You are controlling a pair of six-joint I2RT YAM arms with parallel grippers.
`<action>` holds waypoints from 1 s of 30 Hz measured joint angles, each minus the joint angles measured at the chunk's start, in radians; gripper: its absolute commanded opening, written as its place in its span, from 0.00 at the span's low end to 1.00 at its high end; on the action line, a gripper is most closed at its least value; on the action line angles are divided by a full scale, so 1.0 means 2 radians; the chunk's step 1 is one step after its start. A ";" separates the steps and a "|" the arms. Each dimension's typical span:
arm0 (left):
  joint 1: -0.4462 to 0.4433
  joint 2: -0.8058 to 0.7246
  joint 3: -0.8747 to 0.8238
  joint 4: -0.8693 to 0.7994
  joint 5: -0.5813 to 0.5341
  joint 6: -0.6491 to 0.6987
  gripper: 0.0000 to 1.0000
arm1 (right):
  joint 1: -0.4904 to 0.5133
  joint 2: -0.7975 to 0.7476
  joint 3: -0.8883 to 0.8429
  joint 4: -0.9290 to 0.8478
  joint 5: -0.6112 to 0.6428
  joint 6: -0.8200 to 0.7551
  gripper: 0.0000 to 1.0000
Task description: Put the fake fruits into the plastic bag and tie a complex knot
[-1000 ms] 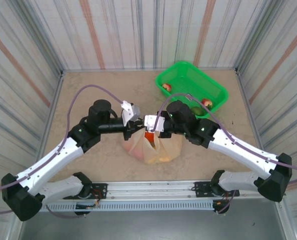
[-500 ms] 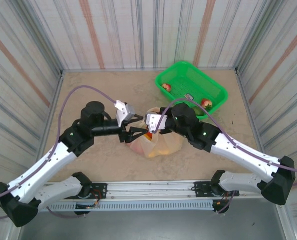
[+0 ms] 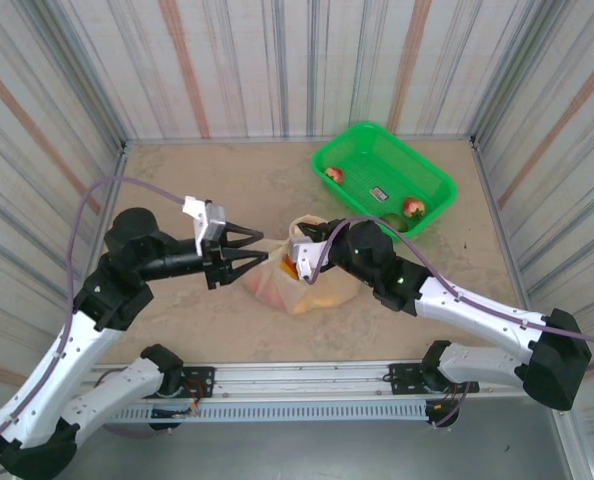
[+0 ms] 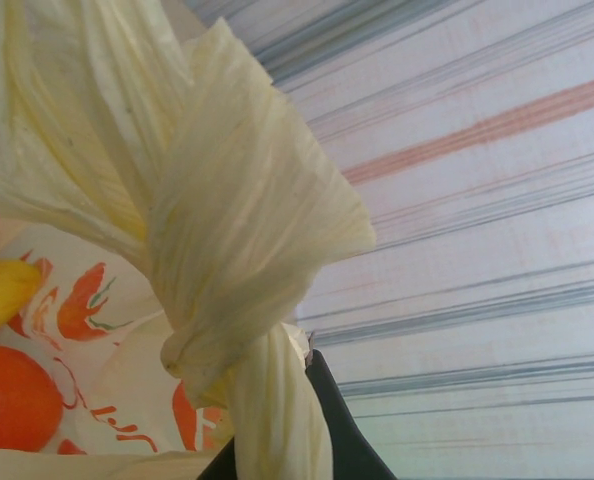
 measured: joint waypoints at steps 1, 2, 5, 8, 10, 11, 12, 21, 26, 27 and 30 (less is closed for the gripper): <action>0.008 0.000 0.000 0.000 -0.005 -0.005 0.49 | 0.000 0.000 -0.002 0.005 0.000 -0.009 0.02; 0.017 0.000 0.001 -0.001 -0.018 -0.013 0.54 | 0.001 -0.001 -0.005 0.011 0.000 -0.016 0.01; 0.041 0.016 0.003 -0.001 -0.067 -0.055 0.51 | 0.005 -0.006 -0.016 0.030 0.001 -0.037 0.00; 0.065 0.075 0.005 0.009 -0.066 -0.105 0.49 | 0.013 -0.009 -0.028 0.048 0.003 -0.056 0.00; 0.067 0.126 0.009 0.013 -0.051 -0.133 0.49 | 0.020 -0.009 -0.033 0.060 0.006 -0.068 0.00; 0.067 0.158 0.010 0.018 -0.040 -0.148 0.47 | 0.023 -0.009 -0.036 0.068 0.009 -0.075 0.00; 0.067 0.183 0.009 0.017 -0.031 -0.159 0.46 | 0.027 -0.008 -0.039 0.076 0.013 -0.080 0.00; 0.065 0.222 -0.039 0.065 0.048 -0.261 0.26 | 0.039 0.035 -0.048 0.160 0.044 -0.116 0.00; 0.066 0.208 -0.073 0.085 0.060 -0.301 0.16 | 0.040 0.051 -0.048 0.195 0.045 -0.117 0.00; 0.069 0.204 -0.075 0.081 0.057 -0.303 0.16 | 0.040 0.054 -0.048 0.198 0.045 -0.117 0.00; 0.078 0.174 -0.093 0.083 0.047 -0.316 0.30 | 0.041 0.062 -0.048 0.209 0.045 -0.117 0.00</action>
